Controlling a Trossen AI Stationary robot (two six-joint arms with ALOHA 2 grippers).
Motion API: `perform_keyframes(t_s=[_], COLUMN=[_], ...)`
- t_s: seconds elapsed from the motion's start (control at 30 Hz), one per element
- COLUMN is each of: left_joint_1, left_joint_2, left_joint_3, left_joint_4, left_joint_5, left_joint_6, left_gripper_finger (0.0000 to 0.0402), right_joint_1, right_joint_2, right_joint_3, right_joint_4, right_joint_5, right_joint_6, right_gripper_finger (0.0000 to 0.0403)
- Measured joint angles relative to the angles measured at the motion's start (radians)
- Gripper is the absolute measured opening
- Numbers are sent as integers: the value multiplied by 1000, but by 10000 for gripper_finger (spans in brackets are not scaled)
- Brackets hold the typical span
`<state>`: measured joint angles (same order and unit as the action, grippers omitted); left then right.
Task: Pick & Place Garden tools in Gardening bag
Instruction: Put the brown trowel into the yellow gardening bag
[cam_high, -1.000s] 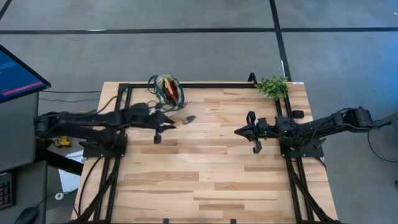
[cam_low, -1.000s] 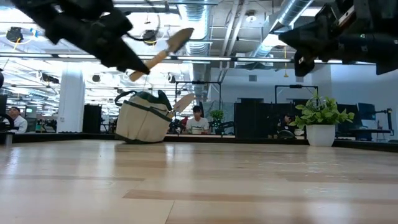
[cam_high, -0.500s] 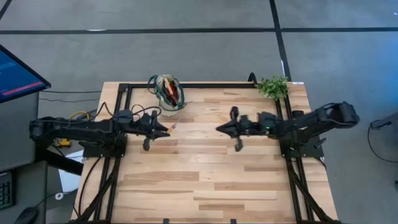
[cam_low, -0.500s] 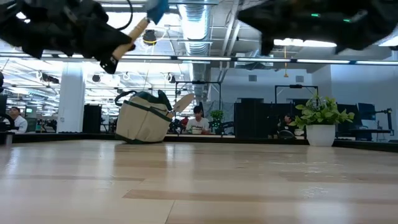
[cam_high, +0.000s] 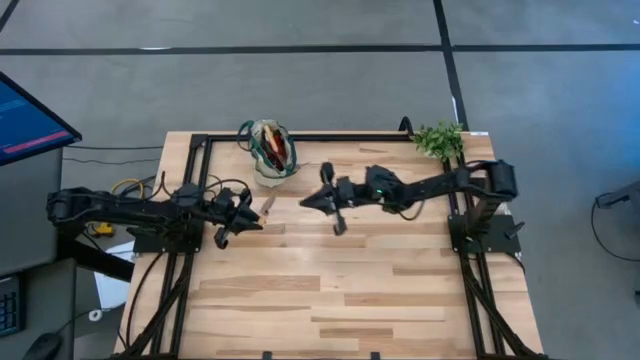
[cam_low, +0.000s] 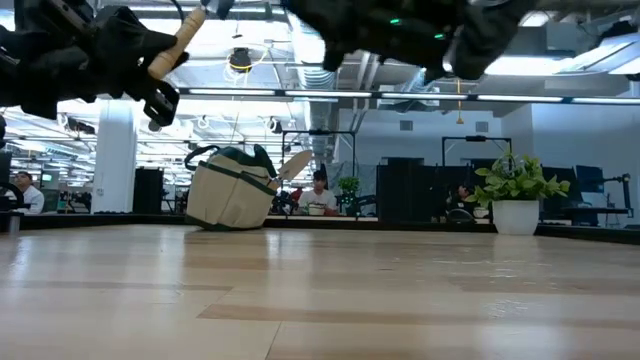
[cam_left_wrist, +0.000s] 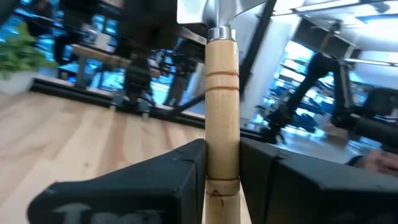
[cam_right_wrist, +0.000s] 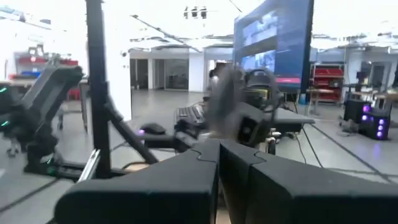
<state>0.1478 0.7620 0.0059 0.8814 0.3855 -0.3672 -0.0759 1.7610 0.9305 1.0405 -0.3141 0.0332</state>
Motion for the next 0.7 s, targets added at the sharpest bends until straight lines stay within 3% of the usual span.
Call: perform_keyframes(t_s=[0.1,0.2,0.3,0.57,0.7], left_joint_1=[-23,-43,-52,-52,-52], left_joint_2=[0,0,0,0,0], left_joint_3=[0,0,0,0,0], left_joint_4=[0,-1,-1,-3,-3], left_joint_5=[6,5,5,12,12], left_joint_6=[-6,-8,-8,-33,-33], left_gripper_finger=[48,48,48,48,48], right_joint_1=[-18,-25,-25,-43,-48], right_joint_2=[82,162,219,253,239], right_joint_3=[92,180,256,322,321], right_joint_4=[-17,-15,-18,-11,-9], right_joint_5=[-18,-104,-170,-197,-214], right_joint_6=[28,28,28,-10,-14], right_gripper_finger=[7,36,86,233,240])
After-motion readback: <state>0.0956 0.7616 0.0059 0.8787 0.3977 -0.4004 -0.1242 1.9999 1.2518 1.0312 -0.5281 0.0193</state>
